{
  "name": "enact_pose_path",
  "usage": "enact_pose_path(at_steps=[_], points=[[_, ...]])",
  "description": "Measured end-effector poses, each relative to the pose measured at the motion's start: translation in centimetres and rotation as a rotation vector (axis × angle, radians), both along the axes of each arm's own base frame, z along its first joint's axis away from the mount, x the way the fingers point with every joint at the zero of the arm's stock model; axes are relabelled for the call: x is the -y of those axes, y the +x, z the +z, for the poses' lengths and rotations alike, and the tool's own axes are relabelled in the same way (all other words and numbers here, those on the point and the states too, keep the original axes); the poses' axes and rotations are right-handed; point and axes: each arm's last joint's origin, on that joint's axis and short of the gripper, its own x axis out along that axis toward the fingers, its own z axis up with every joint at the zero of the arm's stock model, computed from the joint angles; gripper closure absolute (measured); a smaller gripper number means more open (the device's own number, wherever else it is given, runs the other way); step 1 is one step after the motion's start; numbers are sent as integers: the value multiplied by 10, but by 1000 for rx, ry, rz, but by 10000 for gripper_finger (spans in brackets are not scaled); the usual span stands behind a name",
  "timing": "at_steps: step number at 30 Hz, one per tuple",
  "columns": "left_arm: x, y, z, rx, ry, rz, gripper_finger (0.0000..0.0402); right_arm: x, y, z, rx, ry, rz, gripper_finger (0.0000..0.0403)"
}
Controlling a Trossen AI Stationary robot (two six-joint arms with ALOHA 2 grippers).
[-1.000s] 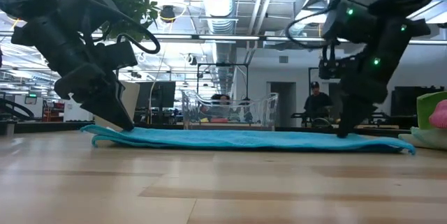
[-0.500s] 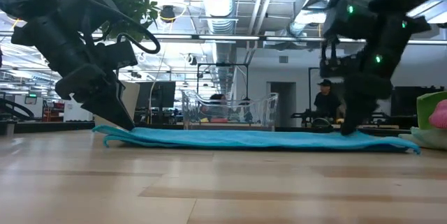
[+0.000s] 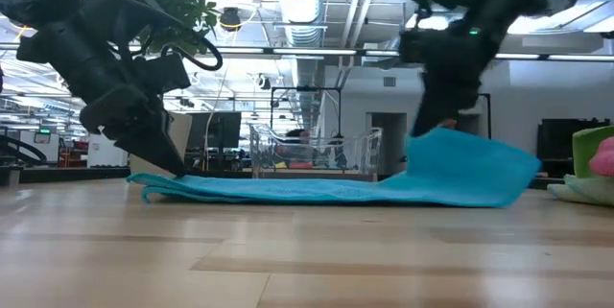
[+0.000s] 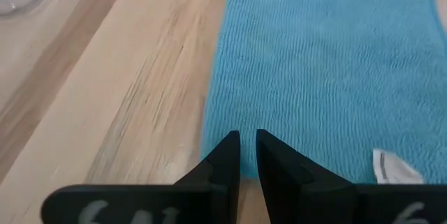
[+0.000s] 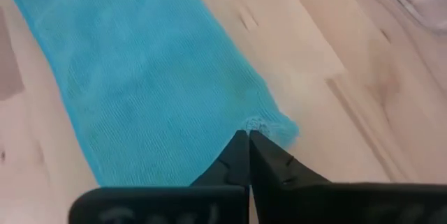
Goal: Fold microfiber towels
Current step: Fold the blue microfiber towel
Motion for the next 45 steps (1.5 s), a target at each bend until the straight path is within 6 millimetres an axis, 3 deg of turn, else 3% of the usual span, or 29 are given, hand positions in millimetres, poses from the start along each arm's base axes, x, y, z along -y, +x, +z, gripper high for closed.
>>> enact_pose_path(at_steps=[11,15,27,39,45], points=[[1,3,3,31,-1,-27,364,6,71,-9,-9,-48,68,383],[1,2,2,30,-1,-27,364,12,86,-10,4,-37,93,376],[1,3,3,42,-11,-22,364,21,102,-4,113,31,115,378],[2,4,4,59,-33,-26,363,25,104,-3,145,57,94,376],[2,4,4,61,-36,-23,363,27,109,-18,128,71,74,358]])
